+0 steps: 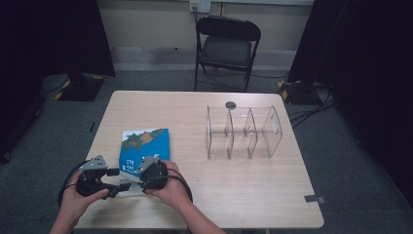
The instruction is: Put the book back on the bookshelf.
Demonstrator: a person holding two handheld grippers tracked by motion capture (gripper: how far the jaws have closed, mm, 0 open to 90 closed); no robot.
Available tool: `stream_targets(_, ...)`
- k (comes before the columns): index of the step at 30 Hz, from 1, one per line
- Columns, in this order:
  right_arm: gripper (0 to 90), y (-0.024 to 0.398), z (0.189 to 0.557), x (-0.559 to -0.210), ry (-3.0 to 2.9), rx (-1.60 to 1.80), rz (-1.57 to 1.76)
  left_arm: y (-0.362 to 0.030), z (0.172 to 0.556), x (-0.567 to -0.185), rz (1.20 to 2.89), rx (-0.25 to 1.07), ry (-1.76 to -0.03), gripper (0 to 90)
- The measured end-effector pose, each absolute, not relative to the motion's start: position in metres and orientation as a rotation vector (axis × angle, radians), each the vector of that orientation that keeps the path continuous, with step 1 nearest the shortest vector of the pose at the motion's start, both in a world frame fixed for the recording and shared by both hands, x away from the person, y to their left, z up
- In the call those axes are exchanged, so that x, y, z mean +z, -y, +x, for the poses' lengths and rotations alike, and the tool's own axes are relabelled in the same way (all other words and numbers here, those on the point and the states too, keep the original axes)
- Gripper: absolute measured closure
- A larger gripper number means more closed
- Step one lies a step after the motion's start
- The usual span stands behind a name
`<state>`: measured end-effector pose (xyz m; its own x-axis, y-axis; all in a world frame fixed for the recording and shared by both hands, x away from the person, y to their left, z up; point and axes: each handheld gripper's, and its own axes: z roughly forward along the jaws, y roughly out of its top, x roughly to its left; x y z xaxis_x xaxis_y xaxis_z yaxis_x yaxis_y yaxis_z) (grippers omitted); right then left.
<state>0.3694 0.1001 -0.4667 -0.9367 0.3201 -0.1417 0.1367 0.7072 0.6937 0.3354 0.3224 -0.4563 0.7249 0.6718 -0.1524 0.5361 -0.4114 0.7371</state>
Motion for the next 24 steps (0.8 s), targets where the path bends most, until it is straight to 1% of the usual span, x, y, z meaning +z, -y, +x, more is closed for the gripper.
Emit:
stream_targets(1,43.7,-0.100,0.369,-0.467,-2.664,1.053,0.363,-0.322,0.335,-0.456,2.110,0.211,-0.912,20.7)
stream_targets(2,49.5,-0.100,0.368,-0.466,-2.663,1.057,0.354,-0.322,0.335,-0.456,2.123,0.213,-0.910,19.7)
stream_targets(3,49.5,-0.100,0.368,-0.466,-2.663,1.057,0.354,-0.320,0.335,-0.456,2.131,0.223,-0.904,19.7)
stream_targets(4,55.5,-0.099,0.368,-0.463,-2.667,1.053,0.320,-0.318,0.334,-0.457,2.142,0.243,-0.884,16.8)
stream_targets(6,60.9,-0.100,0.367,-0.460,-2.665,1.031,0.312,-0.316,0.333,-0.457,2.156,0.273,-0.870,15.5)
stream_targets(7,60.9,-0.100,0.367,-0.460,-2.665,1.031,0.312,-0.316,0.333,-0.457,2.156,0.273,-0.870,15.4)
stream_targets(8,64.8,-0.101,0.365,-0.457,-2.662,1.014,0.309,-0.316,0.332,-0.458,2.162,0.278,-0.857,15.5)
stream_targets(9,64.8,-0.101,0.365,-0.457,-2.662,1.014,0.309,-0.316,0.332,-0.458,2.162,0.278,-0.857,16.8)
stream_targets(10,66.8,-0.100,0.364,-0.455,-2.657,1.021,0.325,-0.317,0.331,-0.460,2.180,0.242,-0.855,17.1)
stream_targets(13,68.2,-0.099,0.366,-0.451,-2.672,1.018,0.330,-0.317,0.330,-0.465,2.215,0.240,-0.835,16.6)
stream_targets(21,71.8,-0.098,0.367,-0.439,-2.660,1.003,0.362,-0.319,0.326,-0.466,2.206,0.232,-0.825,16.1)
stream_targets(24,74.4,-0.092,0.368,-0.428,-2.634,0.992,0.407,-0.320,0.322,-0.465,2.197,0.233,-0.813,16.1)
